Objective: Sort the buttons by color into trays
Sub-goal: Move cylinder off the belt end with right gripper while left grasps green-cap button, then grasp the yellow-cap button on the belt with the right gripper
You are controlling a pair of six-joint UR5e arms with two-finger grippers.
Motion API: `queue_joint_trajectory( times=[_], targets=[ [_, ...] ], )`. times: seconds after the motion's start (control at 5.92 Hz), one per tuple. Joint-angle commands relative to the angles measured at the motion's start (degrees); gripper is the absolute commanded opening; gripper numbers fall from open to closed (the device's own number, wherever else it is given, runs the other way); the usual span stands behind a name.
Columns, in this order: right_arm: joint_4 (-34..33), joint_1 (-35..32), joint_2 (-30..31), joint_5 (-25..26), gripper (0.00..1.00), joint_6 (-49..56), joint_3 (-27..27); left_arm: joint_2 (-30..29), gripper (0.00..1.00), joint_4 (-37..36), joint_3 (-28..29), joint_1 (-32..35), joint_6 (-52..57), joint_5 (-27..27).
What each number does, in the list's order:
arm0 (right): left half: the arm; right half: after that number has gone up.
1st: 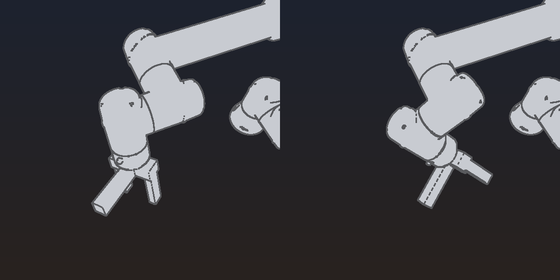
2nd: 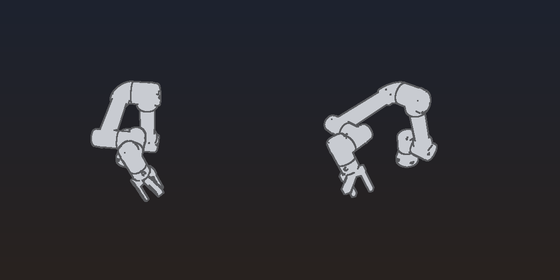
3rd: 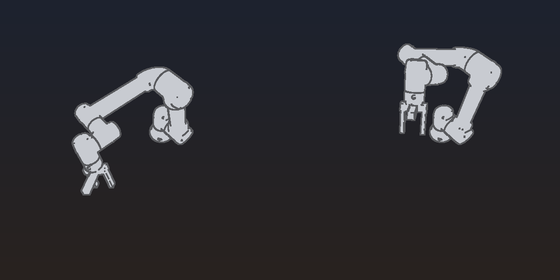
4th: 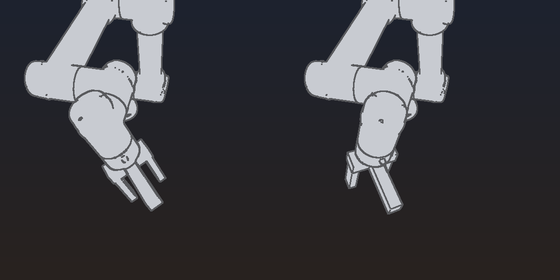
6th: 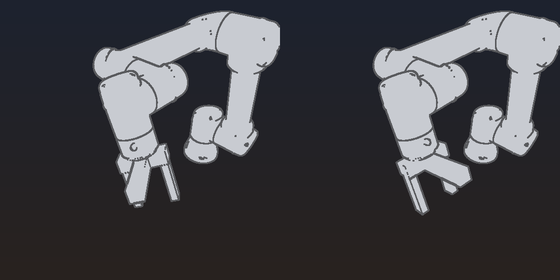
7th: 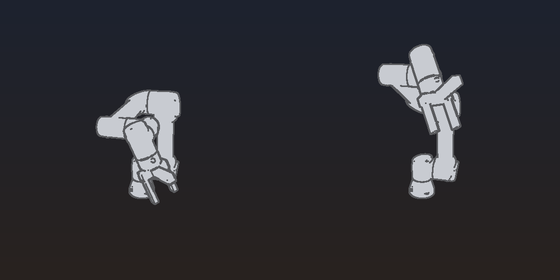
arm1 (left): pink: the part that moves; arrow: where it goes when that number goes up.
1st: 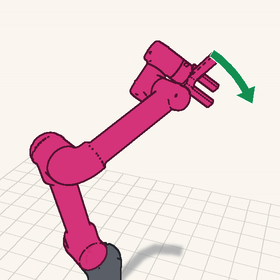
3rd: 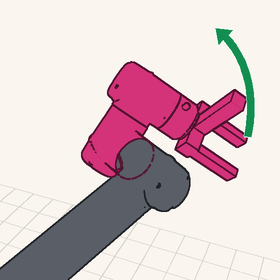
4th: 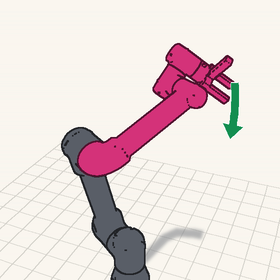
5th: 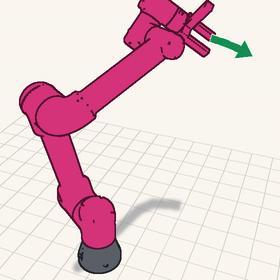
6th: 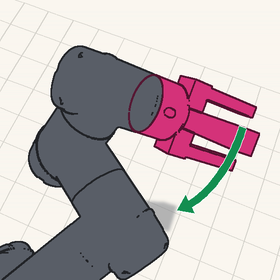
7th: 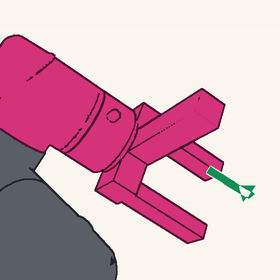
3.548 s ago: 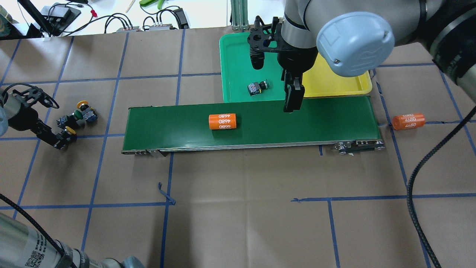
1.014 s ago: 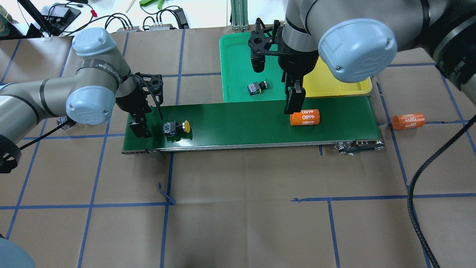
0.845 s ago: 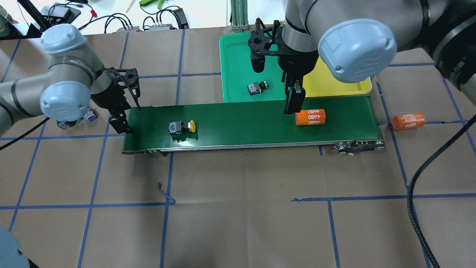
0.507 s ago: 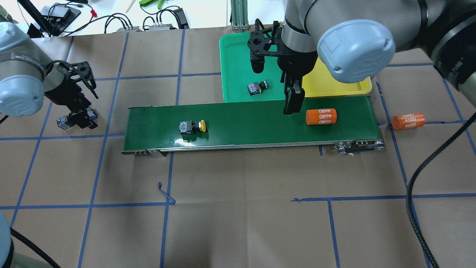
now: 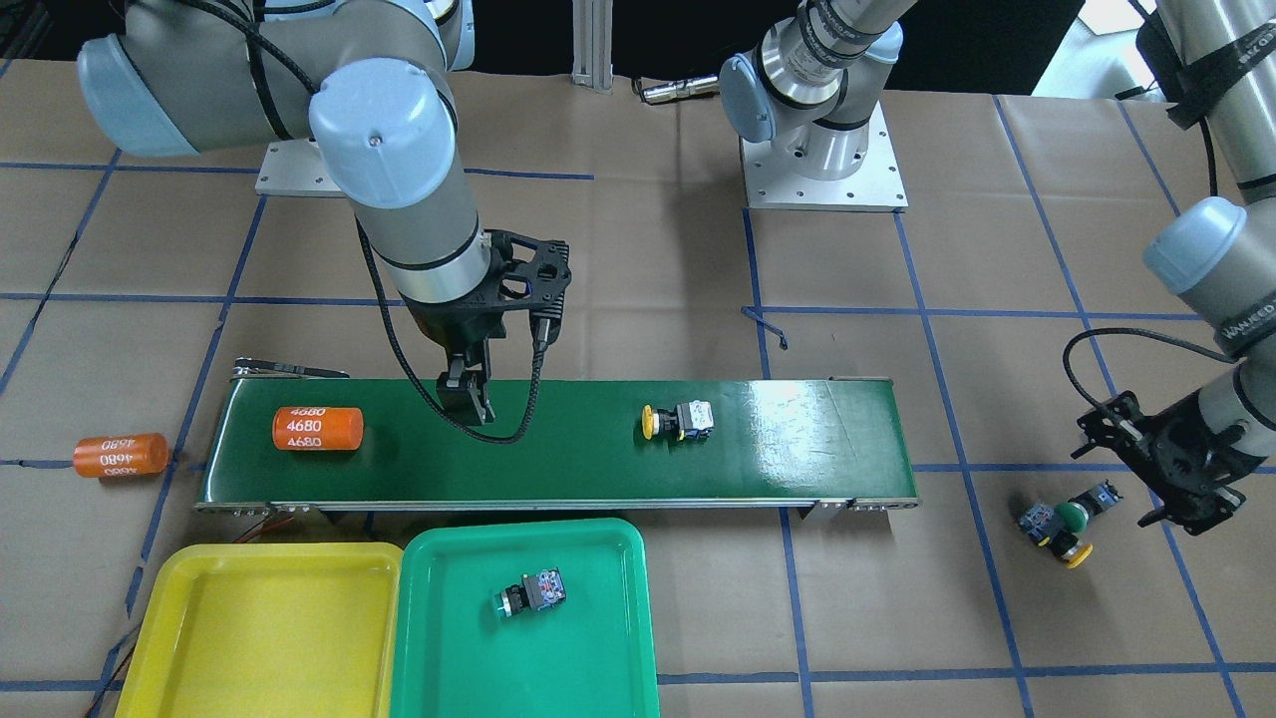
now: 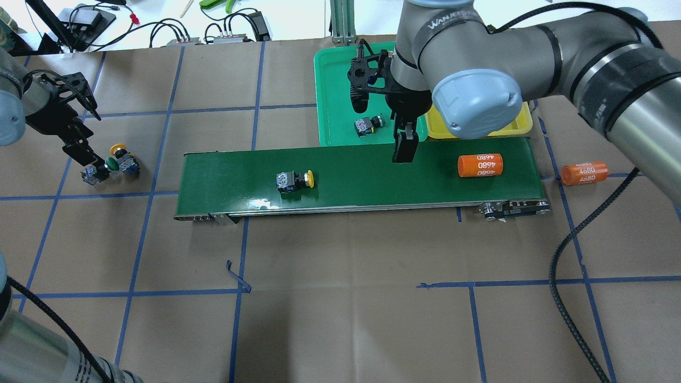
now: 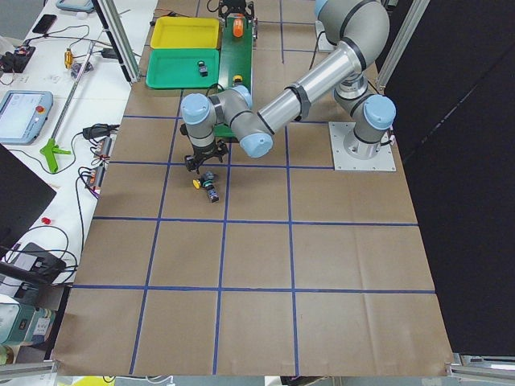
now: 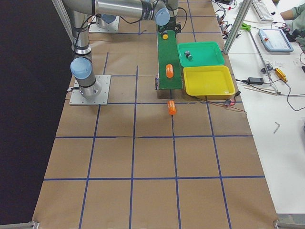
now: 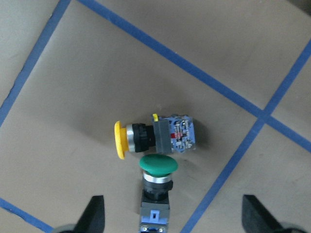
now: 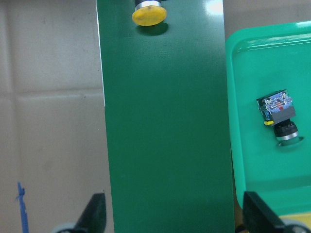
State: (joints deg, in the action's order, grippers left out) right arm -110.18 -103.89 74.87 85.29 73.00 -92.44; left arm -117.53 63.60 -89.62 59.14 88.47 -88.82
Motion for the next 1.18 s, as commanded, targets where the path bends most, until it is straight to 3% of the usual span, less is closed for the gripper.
queue_joint_trajectory(
  times=[0.0,0.17,0.51,0.68,0.84,1.01],
  targets=[
    [-9.56,-4.89,-6.10,-0.03,1.00,-5.28,-0.20,-4.01,0.99,-0.58,0.08,-0.60,4.94,-0.56],
    [-13.62,-7.01,-8.49,-0.03,1.00,-8.80,0.41,-5.41,0.99,-2.41,-1.07,-0.95,6.09,-0.74],
    [-13.49,-7.47,-10.88,0.14,1.00,-8.84,-0.19,-6.74,0.98,-4.44,-1.86,-1.39,7.33,-1.88],
    [-12.44,-7.30,-10.45,0.93,1.00,-8.05,-0.80,-6.92,0.60,-6.71,-2.39,-1.66,7.50,-1.88],
    [-12.52,-6.43,-10.36,1.11,1.00,-7.00,-2.72,-6.31,0.07,-6.91,-2.40,-1.66,7.16,-2.06],
    [-12.78,-5.37,-9.84,1.11,1.00,-6.90,-3.70,-5.96,0.00,-6.91,-2.40,-1.66,6.98,-1.88]
  ],
)
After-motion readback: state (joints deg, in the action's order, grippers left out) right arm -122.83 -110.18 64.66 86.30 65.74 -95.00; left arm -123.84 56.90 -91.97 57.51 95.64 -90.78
